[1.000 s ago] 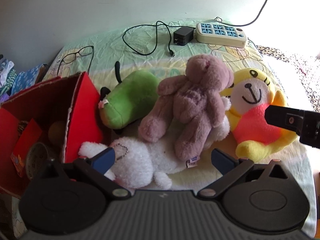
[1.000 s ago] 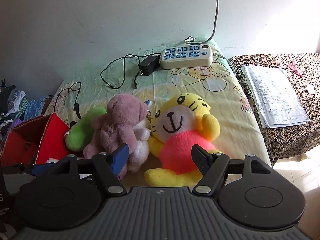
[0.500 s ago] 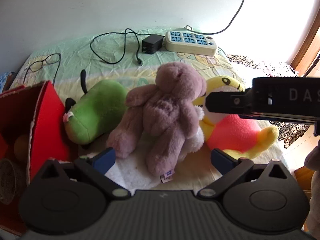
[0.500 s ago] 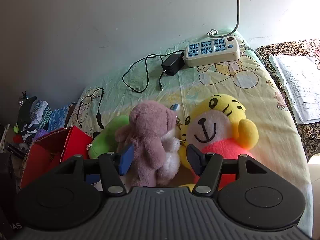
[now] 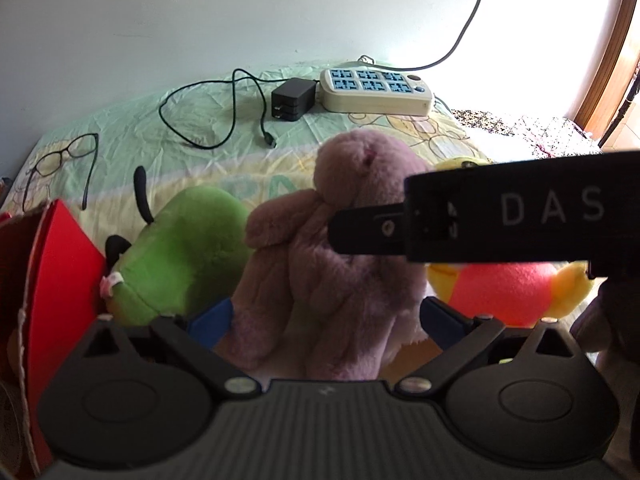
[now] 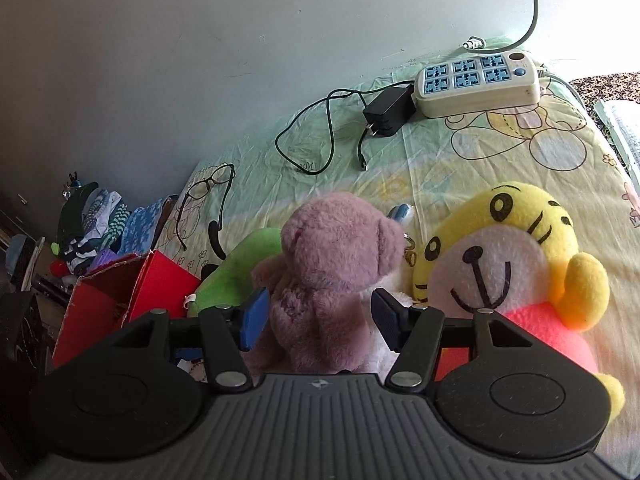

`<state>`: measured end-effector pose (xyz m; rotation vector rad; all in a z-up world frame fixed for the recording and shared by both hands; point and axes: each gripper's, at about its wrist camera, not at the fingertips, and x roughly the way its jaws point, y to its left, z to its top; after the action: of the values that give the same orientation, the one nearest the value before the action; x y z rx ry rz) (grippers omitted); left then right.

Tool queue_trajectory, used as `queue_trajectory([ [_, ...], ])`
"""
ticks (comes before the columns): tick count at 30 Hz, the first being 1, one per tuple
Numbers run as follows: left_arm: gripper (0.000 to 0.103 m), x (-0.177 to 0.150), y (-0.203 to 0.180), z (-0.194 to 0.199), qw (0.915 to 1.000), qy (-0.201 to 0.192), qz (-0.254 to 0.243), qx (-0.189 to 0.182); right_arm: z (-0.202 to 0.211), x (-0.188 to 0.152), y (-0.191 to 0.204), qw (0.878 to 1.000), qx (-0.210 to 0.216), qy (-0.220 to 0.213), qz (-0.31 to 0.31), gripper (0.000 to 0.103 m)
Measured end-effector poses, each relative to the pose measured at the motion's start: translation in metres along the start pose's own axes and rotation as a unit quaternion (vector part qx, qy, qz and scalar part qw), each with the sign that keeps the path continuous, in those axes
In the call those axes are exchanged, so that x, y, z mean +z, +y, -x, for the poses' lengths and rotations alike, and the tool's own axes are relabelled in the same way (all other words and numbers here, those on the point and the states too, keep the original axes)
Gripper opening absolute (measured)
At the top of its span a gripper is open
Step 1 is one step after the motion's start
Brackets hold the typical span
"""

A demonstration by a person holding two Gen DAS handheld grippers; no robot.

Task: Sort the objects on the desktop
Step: 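Grasp the pink-brown teddy bear's head with the right tool and lift, then carry the teddy bear with the right tool over the red box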

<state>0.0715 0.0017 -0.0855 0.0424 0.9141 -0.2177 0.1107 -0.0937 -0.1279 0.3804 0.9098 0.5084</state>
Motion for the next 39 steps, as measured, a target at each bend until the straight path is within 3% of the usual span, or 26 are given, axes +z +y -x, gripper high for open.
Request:
queue_trajectory([
  [4, 0.100, 0.004, 0.004, -0.011, 1.0000, 0.007, 0.005, -0.002, -0.010, -0.001, 0.000, 1.000, 0.000, 0.001, 0.008, 0.059],
  [6, 0.100, 0.005, 0.006, -0.014, 0.9999, 0.009, 0.009, -0.004, -0.016, -0.001, -0.004, 1.000, 0.008, 0.007, 0.001, 0.047],
  [11, 0.098, 0.003, 0.007, -0.014, 0.9998, 0.004, 0.017, -0.006, -0.019, -0.002, -0.015, 0.999, 0.045, 0.012, -0.027, 0.040],
  [13, 0.086, 0.004, 0.005, -0.010, 0.9998, 0.001, 0.016, -0.010, -0.016, -0.002, -0.012, 0.998, 0.051, 0.014, -0.022, 0.038],
  [17, 0.081, 0.005, -0.001, -0.001, 0.9999, -0.002, 0.003, -0.013, -0.004, -0.003, -0.007, 0.997, 0.071, 0.015, -0.012, 0.032],
  [20, 0.070, 0.002, -0.005, 0.007, 0.9997, -0.002, 0.004, -0.023, 0.006, -0.004, -0.004, 0.997, 0.081, 0.012, -0.004, 0.026],
  [25, 0.057, -0.003, -0.008, 0.028, 0.9993, -0.016, 0.004, -0.034, 0.025, -0.008, -0.005, 0.996, 0.087, 0.004, -0.008, 0.025],
  [39, 0.057, -0.026, -0.032, 0.082, 0.9967, -0.045, -0.015, -0.066, 0.085, -0.035, 0.013, 0.995, 0.089, -0.026, 0.032, 0.025],
])
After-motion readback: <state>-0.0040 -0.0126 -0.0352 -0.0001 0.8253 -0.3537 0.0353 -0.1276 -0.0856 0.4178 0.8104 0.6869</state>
